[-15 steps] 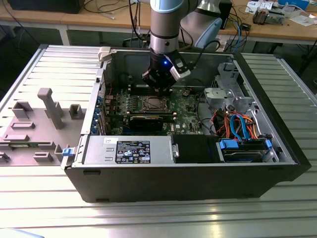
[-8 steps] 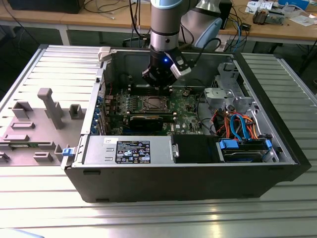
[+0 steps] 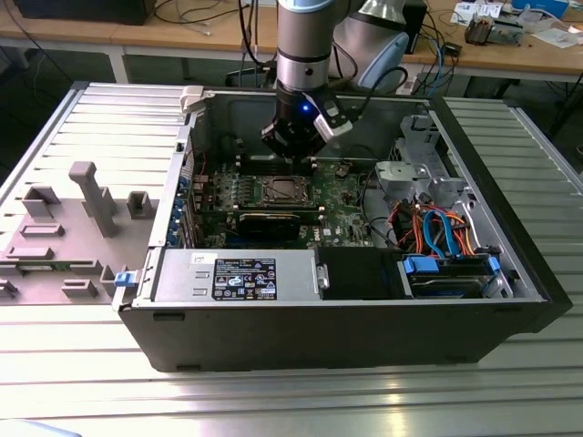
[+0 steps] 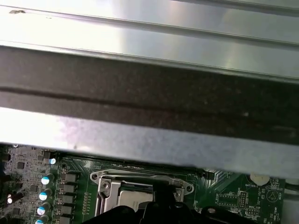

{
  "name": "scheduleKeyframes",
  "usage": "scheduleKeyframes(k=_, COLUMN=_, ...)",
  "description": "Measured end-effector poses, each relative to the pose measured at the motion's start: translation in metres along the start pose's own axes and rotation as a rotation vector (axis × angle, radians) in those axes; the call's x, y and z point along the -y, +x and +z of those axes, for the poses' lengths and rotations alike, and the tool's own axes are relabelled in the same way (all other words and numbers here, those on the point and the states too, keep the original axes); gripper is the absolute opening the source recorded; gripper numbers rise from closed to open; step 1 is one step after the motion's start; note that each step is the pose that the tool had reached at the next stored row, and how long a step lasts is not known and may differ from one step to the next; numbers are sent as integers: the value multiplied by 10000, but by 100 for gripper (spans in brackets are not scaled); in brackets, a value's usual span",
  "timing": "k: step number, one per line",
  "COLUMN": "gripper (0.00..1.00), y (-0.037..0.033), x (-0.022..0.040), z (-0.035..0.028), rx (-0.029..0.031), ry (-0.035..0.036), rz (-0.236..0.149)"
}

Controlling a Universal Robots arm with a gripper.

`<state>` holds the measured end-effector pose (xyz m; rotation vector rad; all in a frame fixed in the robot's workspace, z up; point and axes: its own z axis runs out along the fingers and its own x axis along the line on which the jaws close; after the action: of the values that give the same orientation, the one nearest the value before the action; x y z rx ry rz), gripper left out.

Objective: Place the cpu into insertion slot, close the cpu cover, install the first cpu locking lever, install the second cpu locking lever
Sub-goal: 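Install the second cpu locking lever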

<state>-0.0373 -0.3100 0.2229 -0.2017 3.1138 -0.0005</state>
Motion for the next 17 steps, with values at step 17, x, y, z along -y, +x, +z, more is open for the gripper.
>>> scheduleKeyframes(k=17, gripper=11, y=12, x=116, z=-42, rx=-4, ry=4, rz=177)
